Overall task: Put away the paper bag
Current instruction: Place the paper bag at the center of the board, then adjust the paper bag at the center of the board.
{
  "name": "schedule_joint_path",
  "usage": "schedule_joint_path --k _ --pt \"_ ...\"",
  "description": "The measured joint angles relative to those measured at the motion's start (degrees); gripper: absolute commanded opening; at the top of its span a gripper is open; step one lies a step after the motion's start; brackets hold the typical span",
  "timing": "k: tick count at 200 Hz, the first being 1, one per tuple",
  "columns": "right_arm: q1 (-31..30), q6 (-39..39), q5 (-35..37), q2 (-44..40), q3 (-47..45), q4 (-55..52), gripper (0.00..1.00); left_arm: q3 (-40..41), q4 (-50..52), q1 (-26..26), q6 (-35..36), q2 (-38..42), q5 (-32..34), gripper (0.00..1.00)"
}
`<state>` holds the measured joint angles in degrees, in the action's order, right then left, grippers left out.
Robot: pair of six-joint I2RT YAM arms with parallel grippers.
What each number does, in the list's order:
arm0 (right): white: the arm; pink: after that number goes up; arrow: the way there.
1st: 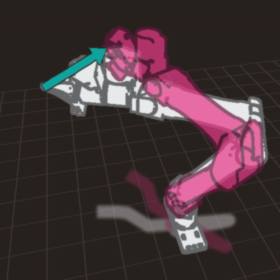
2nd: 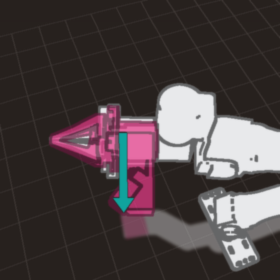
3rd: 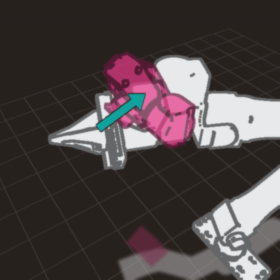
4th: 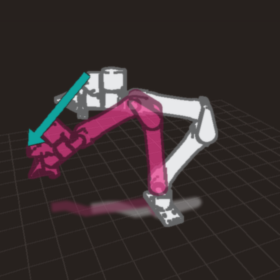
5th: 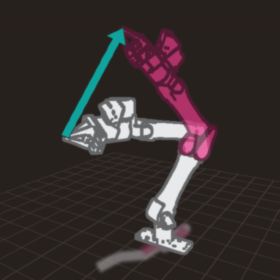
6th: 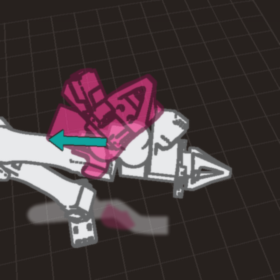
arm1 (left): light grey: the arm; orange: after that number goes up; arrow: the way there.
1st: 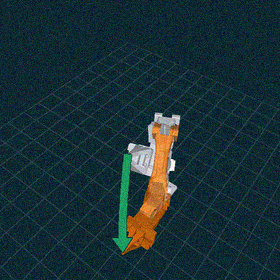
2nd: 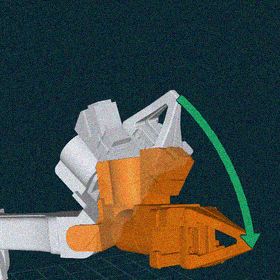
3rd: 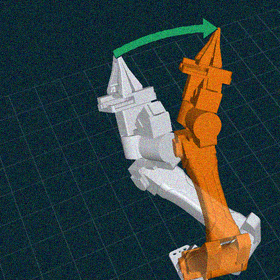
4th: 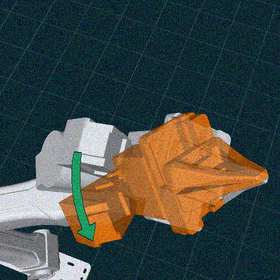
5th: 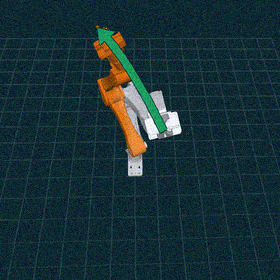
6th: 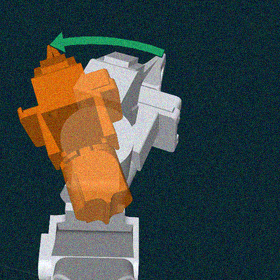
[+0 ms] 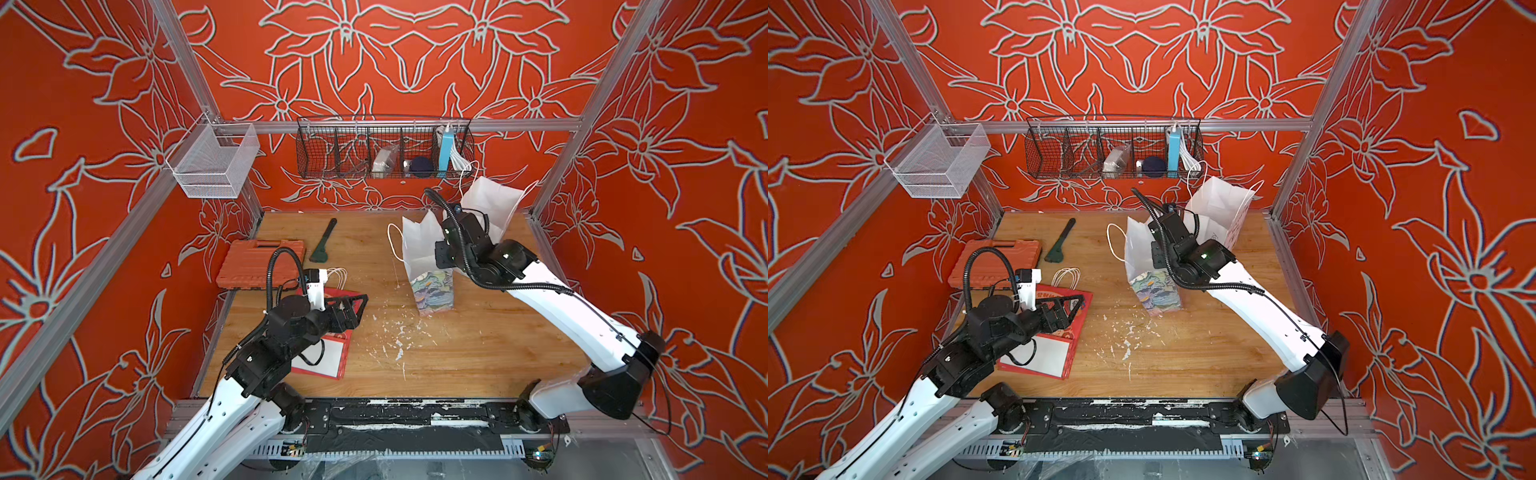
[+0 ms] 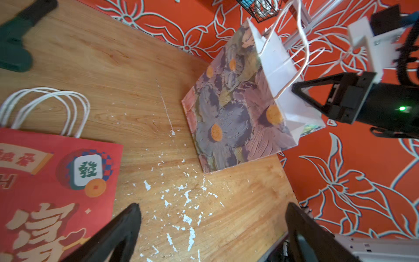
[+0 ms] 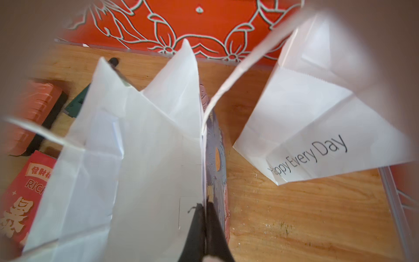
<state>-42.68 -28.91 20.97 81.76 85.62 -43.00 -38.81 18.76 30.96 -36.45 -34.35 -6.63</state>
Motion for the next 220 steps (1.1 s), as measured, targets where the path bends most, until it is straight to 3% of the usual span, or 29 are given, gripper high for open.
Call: schedule_joint_path --k 33,70,102,132,193,220 --pt "-0.2 -5.4 0.5 -2.8 -4.9 1.3 0.00 -3.2 -3.8 0.0 -1.9 -5.7 -7.3 0.98" --pt "-0.5 -8.8 0.5 -4.3 -7.1 3.3 0.36 -9.0 -6.2 0.0 -3.5 -13.0 -13.0 0.98" --pt "-0.5 -9.3 -0.5 -7.7 -8.8 3.5 0.54 -19.9 0.3 2.2 -0.5 -20.2 -12.3 0.98" --pt "-0.5 -7.0 -1.0 -15.7 -10.8 3.2 0.60 -28.9 5.9 5.0 2.5 -26.6 -9.1 0.98" --pt "-0.5 -4.4 2.3 -29.7 -20.5 -0.7 0.60 -44.2 17.4 11.5 9.0 -41.8 0.3 0.98" --pt "-0.5 -4.4 4.3 -34.1 -22.4 -3.3 0.59 -47.8 18.1 11.9 11.7 -46.6 3.8 0.86"
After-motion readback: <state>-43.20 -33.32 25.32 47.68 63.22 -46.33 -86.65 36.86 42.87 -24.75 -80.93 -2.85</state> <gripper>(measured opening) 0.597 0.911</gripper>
